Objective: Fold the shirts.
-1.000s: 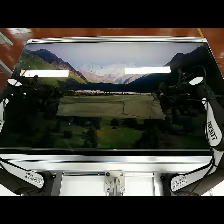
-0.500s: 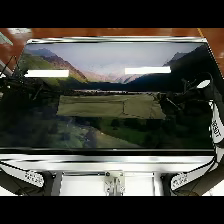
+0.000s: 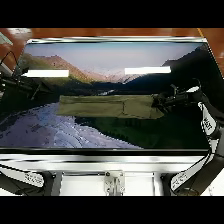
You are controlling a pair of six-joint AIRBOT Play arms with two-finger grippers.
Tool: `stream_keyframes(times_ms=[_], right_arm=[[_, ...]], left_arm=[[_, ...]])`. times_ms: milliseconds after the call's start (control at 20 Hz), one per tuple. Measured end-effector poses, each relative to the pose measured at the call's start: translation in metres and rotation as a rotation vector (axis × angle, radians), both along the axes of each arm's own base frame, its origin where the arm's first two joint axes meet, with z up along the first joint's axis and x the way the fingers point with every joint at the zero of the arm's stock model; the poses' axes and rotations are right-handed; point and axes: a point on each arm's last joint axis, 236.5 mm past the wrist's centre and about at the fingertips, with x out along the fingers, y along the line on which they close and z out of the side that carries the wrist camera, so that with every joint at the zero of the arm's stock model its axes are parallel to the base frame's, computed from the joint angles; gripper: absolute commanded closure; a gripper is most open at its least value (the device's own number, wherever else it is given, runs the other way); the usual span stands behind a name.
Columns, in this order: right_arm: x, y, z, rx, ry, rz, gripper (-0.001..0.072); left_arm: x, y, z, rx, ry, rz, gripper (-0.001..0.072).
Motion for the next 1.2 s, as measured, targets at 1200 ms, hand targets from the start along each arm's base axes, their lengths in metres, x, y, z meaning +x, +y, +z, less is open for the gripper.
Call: stream_keyframes(times_ms=[1200], right_arm=[[-0.101, 0.029, 0.258, -0.053, -0.218, 0.153, 0.0649]], left_arm=[[-0.067, -0.424, -0.069, -0.113, -0.194, -0.431, 0.0667]])
